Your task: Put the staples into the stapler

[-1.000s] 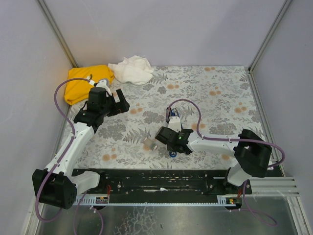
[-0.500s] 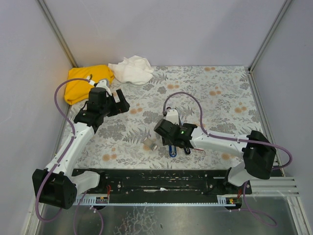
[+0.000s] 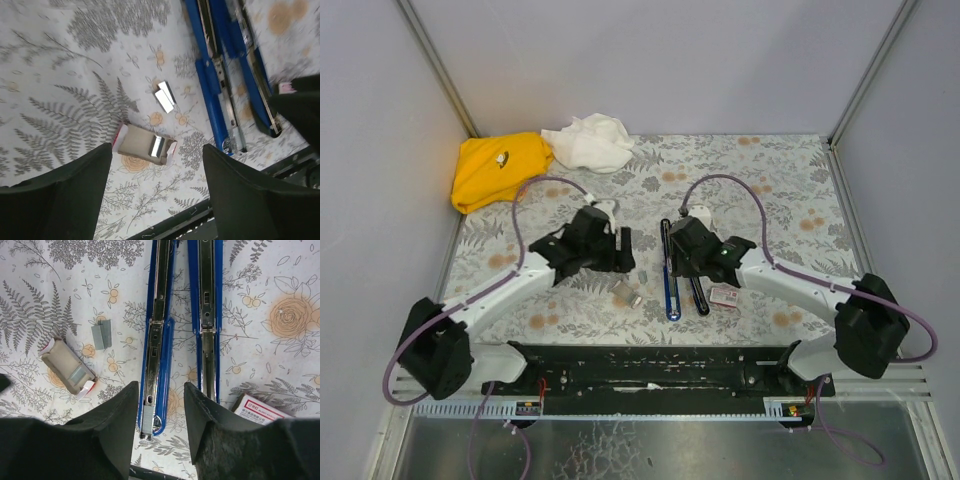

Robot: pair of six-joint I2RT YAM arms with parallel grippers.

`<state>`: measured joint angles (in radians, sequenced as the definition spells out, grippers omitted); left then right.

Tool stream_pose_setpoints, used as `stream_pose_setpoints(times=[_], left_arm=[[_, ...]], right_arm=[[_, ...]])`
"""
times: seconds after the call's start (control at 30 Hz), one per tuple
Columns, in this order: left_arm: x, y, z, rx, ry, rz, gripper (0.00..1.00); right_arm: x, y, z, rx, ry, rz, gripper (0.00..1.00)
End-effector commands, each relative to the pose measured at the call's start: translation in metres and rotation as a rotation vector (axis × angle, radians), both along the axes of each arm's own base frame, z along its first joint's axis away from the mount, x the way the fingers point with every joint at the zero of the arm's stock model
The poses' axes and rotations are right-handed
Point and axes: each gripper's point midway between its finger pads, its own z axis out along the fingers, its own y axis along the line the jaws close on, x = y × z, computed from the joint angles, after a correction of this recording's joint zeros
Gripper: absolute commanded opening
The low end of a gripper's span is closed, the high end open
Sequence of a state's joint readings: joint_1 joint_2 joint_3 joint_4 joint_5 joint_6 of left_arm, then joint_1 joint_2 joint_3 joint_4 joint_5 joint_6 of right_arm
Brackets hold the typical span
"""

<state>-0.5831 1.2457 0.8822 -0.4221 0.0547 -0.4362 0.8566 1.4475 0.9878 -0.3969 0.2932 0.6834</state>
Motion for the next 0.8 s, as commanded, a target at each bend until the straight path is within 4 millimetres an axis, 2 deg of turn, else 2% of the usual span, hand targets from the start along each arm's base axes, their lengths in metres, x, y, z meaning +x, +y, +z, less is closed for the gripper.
stream_pose_setpoints(times=[0.0, 0.1, 0.2, 0.3, 0.4, 0.53, 0.63, 0.77], left_arm=[[0.004, -0.024, -0.023, 0.036, 0.039, -0.007, 0.7], [0.006, -0.032, -0.032, 0.03, 0.076, -0.007, 0.67], [0.017, -0.026, -0.022, 0.007, 0.068, 0.01, 0.68], [0.038, -0.001, -0.004, -0.04, 0.063, 0.056, 0.75], [0.063, 0.035, 0.017, -0.08, 0.03, 0.129, 0.79], [0.091, 0.083, 0.043, -0.055, -0.063, 0.252, 0.84], [0.097, 0.105, 0.05, -0.017, -0.119, 0.321, 0.86], [0.096, 0.117, 0.051, 0.003, -0.141, 0.35, 0.88]], right_arm=[[0.009, 0.001, 0.014, 0.075, -0.041, 0.048, 0.48], [0.013, 0.007, 0.014, 0.068, -0.038, 0.08, 0.45], [0.019, 0.024, 0.012, 0.063, -0.015, 0.125, 0.41], [0.027, 0.042, 0.008, 0.044, -0.017, 0.162, 0.4], [0.031, 0.064, 0.003, 0.01, -0.015, 0.207, 0.4], [0.036, 0.089, -0.016, -0.052, 0.007, 0.244, 0.4], [0.038, 0.101, -0.031, -0.088, 0.033, 0.258, 0.39], [0.039, 0.108, -0.048, -0.127, 0.061, 0.264, 0.38]])
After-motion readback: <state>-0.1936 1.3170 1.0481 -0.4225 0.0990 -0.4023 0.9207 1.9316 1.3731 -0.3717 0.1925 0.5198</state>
